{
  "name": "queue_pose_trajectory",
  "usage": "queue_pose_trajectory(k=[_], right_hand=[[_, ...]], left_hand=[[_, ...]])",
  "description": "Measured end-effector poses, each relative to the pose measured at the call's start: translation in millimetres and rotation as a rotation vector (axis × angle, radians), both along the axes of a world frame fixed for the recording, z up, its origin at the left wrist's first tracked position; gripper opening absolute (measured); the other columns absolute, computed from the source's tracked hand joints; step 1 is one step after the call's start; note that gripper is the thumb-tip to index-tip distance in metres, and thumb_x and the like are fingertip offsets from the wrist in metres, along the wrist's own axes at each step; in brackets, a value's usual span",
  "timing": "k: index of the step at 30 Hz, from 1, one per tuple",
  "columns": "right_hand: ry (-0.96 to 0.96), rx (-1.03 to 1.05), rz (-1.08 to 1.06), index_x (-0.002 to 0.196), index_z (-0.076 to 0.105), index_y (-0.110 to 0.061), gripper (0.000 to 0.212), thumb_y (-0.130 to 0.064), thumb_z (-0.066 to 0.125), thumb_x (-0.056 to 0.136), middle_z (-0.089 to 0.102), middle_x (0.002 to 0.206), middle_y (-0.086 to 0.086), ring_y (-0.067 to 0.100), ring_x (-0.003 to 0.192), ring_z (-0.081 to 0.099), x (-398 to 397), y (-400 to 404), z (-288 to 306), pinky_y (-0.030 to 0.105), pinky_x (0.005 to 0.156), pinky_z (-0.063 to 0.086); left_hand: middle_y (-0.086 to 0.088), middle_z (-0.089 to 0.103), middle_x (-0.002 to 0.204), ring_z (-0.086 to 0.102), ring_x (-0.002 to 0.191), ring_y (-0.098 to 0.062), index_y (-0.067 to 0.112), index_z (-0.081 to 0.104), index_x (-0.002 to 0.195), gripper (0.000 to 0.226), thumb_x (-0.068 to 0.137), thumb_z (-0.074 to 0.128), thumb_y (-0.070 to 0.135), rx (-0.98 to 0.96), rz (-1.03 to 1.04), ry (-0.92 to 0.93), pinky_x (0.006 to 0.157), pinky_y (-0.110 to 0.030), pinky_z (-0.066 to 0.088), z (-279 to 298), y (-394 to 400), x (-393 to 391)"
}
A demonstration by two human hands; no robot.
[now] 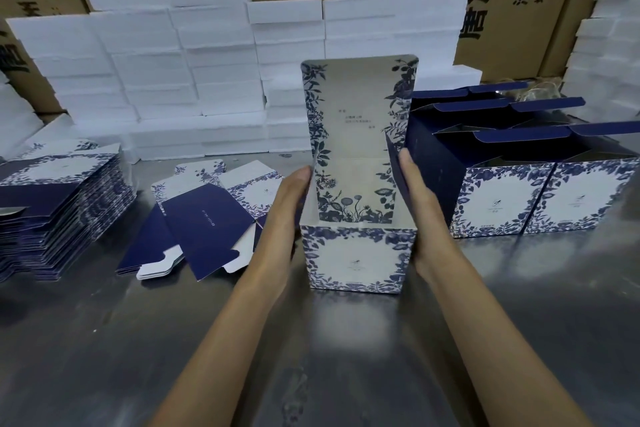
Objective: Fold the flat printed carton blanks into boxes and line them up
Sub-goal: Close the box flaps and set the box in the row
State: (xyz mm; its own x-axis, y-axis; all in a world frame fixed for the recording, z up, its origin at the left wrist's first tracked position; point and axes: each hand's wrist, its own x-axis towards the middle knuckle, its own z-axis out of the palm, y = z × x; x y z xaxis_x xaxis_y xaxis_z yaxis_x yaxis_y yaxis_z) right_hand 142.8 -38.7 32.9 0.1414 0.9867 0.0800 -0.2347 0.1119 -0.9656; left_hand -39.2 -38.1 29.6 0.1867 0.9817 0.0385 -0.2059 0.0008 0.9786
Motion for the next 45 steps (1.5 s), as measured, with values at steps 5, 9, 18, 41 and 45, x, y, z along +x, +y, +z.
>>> queue_pose_trajectory(k=[5,9,18,41,45], right_hand=[[-0.113,0.173,-0.272,0.112,0.066,-0.027,0.021,-0.042,0.062,0.098,0.069,0.112,-0.007,-0.006,0.095,0.065,-2,0,2,0.009,0.075,0.047],[-0.266,0.18,-0.274,0.111,0.071,-0.031,0.028,-0.051,0.055,0.099,0.064,0.123,0.005,0.003,0.102,0.062,0,-1,6,0.015,0.088,0.047],[-0.207,0.081,0.0,0.144,0.049,-0.045,0.077,-0.064,0.074,0.074,0.062,0.137,-0.017,0.006,0.128,0.058,-5,-20,-1,0.043,0.114,0.042],[-0.261,0.102,-0.103,0.138,0.05,-0.055,0.064,-0.048,0.063,0.075,0.068,0.119,-0.028,-0.005,0.104,0.064,-4,-16,-23,0.039,0.096,0.052],[-0.246,0.071,-0.084,0.135,0.053,-0.053,0.063,-0.05,0.062,0.073,0.07,0.117,-0.025,0.002,0.106,0.065,-2,-19,-19,0.043,0.102,0.051]], left_hand=[[0.012,0.054,0.145,0.046,0.139,-0.017,0.046,0.054,0.136,0.078,0.067,0.071,0.079,0.06,0.043,-0.005,0.117,-0.051,0.03,3,-3,3],[0.02,0.067,0.123,0.064,0.116,-0.005,0.057,0.058,0.12,0.054,0.069,0.075,0.059,0.139,0.11,0.066,0.104,-0.042,0.045,1,-4,9],[0.031,0.068,0.102,0.069,0.087,0.005,0.064,0.05,0.107,0.041,0.078,0.062,0.038,0.094,0.195,0.114,0.081,-0.031,0.051,10,-15,26],[0.006,0.031,0.046,0.031,0.047,-0.019,0.018,0.034,0.065,0.038,0.099,0.048,0.024,0.101,0.212,0.868,0.054,-0.025,0.034,49,11,6],[-0.003,0.04,0.048,0.038,0.037,-0.019,0.014,0.041,0.061,0.047,0.098,0.052,0.041,0.1,0.231,0.924,0.047,-0.022,0.037,61,21,4]])
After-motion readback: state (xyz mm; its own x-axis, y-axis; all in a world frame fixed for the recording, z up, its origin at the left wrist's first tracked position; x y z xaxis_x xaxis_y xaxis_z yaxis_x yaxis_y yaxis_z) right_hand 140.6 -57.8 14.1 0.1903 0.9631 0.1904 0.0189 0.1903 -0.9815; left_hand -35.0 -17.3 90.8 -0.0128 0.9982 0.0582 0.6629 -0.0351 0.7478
